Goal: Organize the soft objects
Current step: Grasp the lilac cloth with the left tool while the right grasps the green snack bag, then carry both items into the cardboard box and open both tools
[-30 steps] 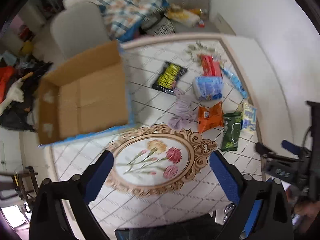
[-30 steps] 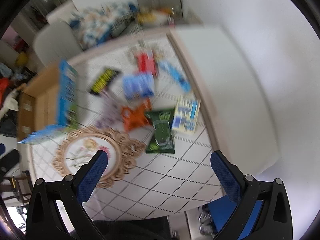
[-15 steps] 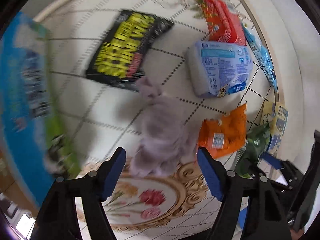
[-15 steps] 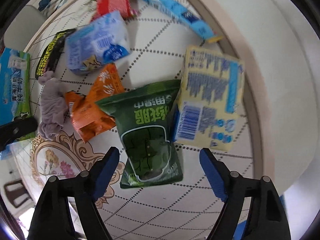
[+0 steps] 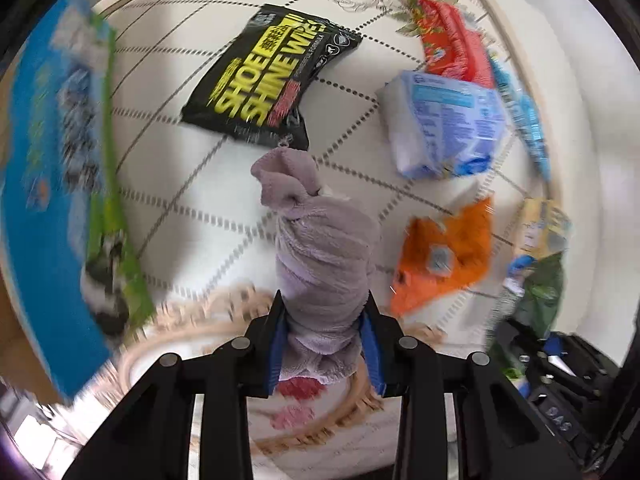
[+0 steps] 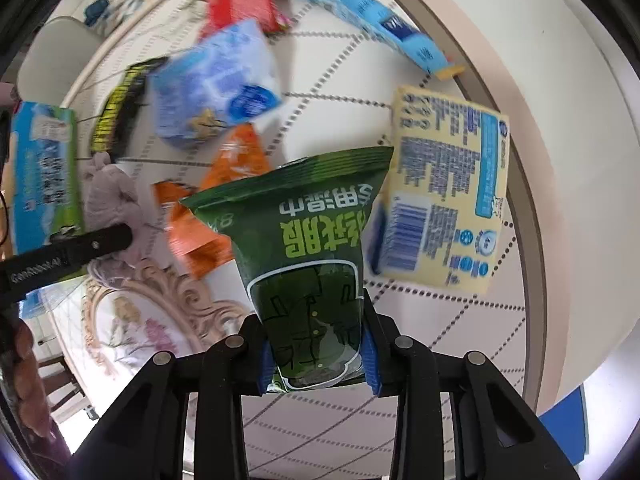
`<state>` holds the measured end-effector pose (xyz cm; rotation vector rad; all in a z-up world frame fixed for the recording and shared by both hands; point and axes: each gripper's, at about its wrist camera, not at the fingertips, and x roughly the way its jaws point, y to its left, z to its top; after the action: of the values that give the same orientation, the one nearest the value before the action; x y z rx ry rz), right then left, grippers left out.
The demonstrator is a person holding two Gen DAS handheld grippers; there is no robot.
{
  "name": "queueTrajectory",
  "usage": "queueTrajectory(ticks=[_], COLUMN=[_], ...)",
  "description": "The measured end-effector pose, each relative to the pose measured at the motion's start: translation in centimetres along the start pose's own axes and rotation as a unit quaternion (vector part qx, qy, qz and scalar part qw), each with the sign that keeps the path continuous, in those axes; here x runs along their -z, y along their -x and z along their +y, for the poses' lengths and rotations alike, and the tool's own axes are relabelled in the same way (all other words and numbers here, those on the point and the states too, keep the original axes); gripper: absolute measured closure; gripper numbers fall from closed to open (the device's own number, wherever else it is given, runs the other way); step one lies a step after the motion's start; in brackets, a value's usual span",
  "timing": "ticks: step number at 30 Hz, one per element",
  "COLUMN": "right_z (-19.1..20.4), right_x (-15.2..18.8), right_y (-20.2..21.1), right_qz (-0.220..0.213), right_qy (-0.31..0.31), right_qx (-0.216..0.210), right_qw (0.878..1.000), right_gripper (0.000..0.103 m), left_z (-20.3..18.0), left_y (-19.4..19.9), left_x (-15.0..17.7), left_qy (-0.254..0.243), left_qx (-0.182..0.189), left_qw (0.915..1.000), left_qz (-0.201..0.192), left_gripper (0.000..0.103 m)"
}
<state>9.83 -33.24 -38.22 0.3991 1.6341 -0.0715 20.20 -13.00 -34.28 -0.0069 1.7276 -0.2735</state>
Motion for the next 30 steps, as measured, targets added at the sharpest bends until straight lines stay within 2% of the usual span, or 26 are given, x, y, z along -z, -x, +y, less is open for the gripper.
queueTrajectory(ticks=[6,12,17,21,24,30], right_z=[4.7,12.0,19.8,26.3,31.7,40.2], right_x=[2.0,4.0,3.3,2.3,0.5,-3.3], right_y=[4.7,9.7,14.1,15.9,15.0,9.6], right_qz=[-0.006,-0.019,-0.039,-0.055,-0.054,-0.037], right_qy=[0.033,0.104,0.178,0.219,0.227,0.209], right_qx=[-0.048,-0.096,-0.123,-0.12,-0.104,-0.071], right_qw=[0.998,0.99,0.975,0.967,0.967,0.975], right_gripper=[0.067,0.067,0.067,0.067,0.067,0.067], left_z=[1.7,6.3,11.9,17.4,22.0,29.3], left_y=[7.1,16.7,22.4,24.2,23.5,19.4], left_x=[5.6,10.3,11.7,10.6,8.1,1.8], left_qy=[0.03,0.077,0.112,0.141,0.16,0.175], left_qx=[0.03,0.039,0.024,0.013,0.012,0.023], left_qw=[0.9976,0.9855,0.9746,0.9674,0.9659,0.9722], left_qz=[-0.055,-0.146,-0.192,-0.21,-0.204,-0.154], left_gripper=[0.073,0.072,0.072,0.072,0.072,0.072])
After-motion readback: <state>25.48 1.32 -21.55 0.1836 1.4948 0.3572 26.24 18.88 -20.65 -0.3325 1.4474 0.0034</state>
